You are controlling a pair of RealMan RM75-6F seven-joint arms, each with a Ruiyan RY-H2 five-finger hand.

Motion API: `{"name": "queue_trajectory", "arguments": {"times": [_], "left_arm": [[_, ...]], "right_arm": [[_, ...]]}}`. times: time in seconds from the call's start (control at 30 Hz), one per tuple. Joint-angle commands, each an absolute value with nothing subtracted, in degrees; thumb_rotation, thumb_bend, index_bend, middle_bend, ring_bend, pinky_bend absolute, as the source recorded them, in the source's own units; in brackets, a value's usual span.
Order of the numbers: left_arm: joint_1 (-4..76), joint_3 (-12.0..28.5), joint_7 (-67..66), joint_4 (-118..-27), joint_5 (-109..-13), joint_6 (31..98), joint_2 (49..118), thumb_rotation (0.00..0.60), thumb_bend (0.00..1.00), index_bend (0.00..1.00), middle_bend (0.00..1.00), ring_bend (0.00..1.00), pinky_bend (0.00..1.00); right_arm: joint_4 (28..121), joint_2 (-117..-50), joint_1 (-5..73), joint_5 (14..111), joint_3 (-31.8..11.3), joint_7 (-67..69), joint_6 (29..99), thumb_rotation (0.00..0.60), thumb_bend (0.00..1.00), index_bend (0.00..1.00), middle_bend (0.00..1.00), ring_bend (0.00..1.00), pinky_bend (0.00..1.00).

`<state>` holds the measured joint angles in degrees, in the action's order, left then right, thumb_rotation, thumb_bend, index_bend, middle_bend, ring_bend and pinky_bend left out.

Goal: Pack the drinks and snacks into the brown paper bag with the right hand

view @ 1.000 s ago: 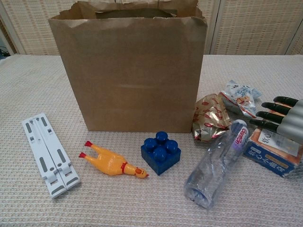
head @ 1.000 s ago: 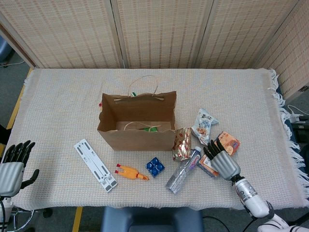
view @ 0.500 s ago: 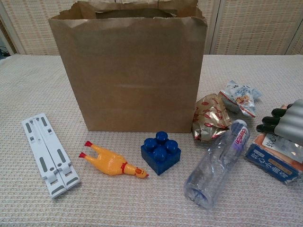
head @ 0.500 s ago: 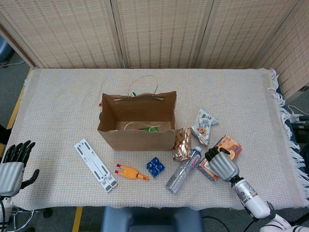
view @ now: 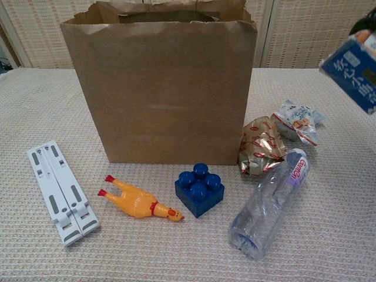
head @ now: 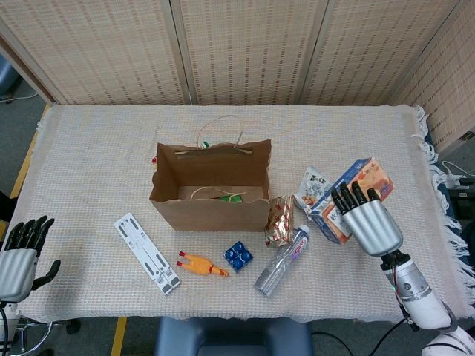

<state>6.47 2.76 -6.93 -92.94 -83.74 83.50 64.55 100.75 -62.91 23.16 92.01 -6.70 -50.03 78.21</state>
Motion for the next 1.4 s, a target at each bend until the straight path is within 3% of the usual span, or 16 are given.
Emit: {"name": "queue_trajectory", "arguments": {"times": [0.03,0.2,0.37,0.5,0.7,0.97,1.07,1.17,1.23,1.33,1.4], "left_arm": [[6.48,2.77,-6.92,-92.92,-83.74,83.49,64.56,0.6,0.36,0.02,0.0,0.0,0.0],[6.5,2.76,-6.83,-92.89,-83.78,83.46,64.53,0.6,0.36,0.02,0.0,0.0,0.0],[6.5,2.75,-6.8,-92.87,-83.79,83.45,64.52,0.6,0.36,0.02,0.0,0.0,0.0],[6.58,2.74,-6.28,-92.77,-83.8,83.23,64.39,0.6,0.36,0.02,0.0,0.0,0.0],[6.68,2.67,-5.56,-92.61,-83.9,82.98,64.17,0.6,0.36,0.02,0.0,0.0,0.0],[6.78,2.72,-5.22,-92.54,-83.79,82.76,64.08,0.6,0.36,0.02,0.0,0.0,0.0],[6.81,2.69,-5.01,-92.49,-83.84,82.7,64.03,0.6,0.36,0.02,0.0,0.0,0.0],[6.82,2.63,-4.83,-92.47,-83.93,82.66,63.96,0.6,0.36,0.02,0.0,0.0,0.0],[6.82,2.61,-4.78,-92.47,-83.97,82.68,63.95,0.6,0.36,0.02,0.0,0.0,0.0],[6.83,2.63,-4.97,-92.5,-83.93,82.7,63.98,0.6,0.36,0.02,0.0,0.0,0.0],[6.82,2.64,-5.13,-92.54,-83.87,82.72,64.01,0.6,0.36,0.02,0.0,0.0,0.0]], "right_arm": [[108.91,-57.51,25.31,89.33,-13.64,-52.36,80.4,0.6,0.22,0.44,0.54,0.55,0.57],[114.95,-56.33,32.06,83.68,-21.05,-64.62,76.65,0.6,0.22,0.43,0.54,0.55,0.56],[115.41,-57.57,35.94,81.89,-23.08,-71.87,74.4,0.6,0.22,0.42,0.54,0.55,0.56],[111.54,-65.49,49.26,74.8,-25.45,-92.1,64.91,0.6,0.22,0.41,0.54,0.55,0.56],[105.18,-73.61,59.02,68.48,-22.26,-106.71,60.43,0.6,0.22,0.4,0.54,0.55,0.55],[98.67,-79.33,65.45,62.92,-17.63,-113.54,58.64,0.6,0.22,0.38,0.54,0.54,0.55],[97.93,-80.16,66.66,61.19,-15.72,-114.64,58.54,0.6,0.22,0.32,0.53,0.49,0.51],[97.86,-80.62,67.46,60.28,-14.51,-114.46,59.34,0.6,0.22,0.09,0.39,0.29,0.41],[97.87,-81.13,67.7,60.48,-14.24,-113.71,61.03,0.6,0.18,0.0,0.24,0.15,0.32],[98.47,-81.6,67.86,60.8,-14.18,-111.73,63.06,0.6,0.09,0.0,0.08,0.01,0.16],[99.0,-81.37,67.97,61.42,-13.88,-110.73,64.04,0.6,0.06,0.0,0.02,0.0,0.08]]}}
